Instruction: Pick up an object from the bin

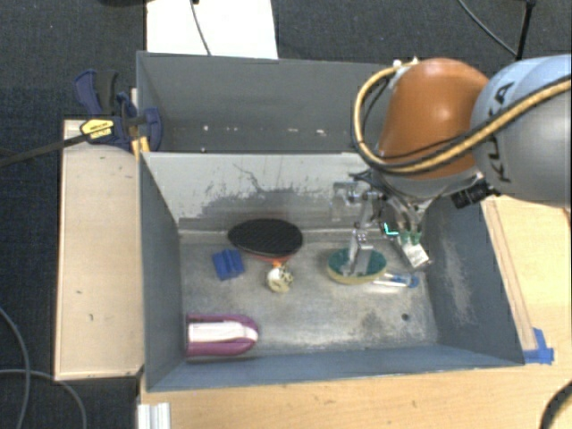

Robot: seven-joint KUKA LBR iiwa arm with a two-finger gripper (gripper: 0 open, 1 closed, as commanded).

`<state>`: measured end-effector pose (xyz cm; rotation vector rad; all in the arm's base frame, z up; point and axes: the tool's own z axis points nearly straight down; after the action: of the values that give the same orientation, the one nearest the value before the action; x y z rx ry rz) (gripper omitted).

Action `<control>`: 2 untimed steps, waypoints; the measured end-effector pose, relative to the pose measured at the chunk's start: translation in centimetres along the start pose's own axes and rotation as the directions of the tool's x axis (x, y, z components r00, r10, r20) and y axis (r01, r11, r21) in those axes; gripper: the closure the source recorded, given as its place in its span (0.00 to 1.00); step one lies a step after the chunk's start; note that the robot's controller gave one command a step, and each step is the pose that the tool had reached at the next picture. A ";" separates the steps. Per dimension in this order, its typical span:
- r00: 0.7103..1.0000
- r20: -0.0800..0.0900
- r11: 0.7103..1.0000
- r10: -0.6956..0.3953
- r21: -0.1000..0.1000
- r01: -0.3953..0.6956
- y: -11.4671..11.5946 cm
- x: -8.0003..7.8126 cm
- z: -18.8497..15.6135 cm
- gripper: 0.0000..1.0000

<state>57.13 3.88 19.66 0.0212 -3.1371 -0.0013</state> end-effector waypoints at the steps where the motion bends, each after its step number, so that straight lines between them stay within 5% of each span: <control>1: 0.996 -0.001 0.996 0.090 0.002 -0.090 -8.7 1.0 13.1 0.00; 2: 0.996 0.011 0.996 0.084 0.000 -0.084 -8.2 0.9 9.4 0.00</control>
Offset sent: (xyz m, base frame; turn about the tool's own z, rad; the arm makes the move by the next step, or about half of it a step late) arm -0.0072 -0.0838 -0.1266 0.0834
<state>56.32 -4.36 10.25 -0.1106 -3.1462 -0.0004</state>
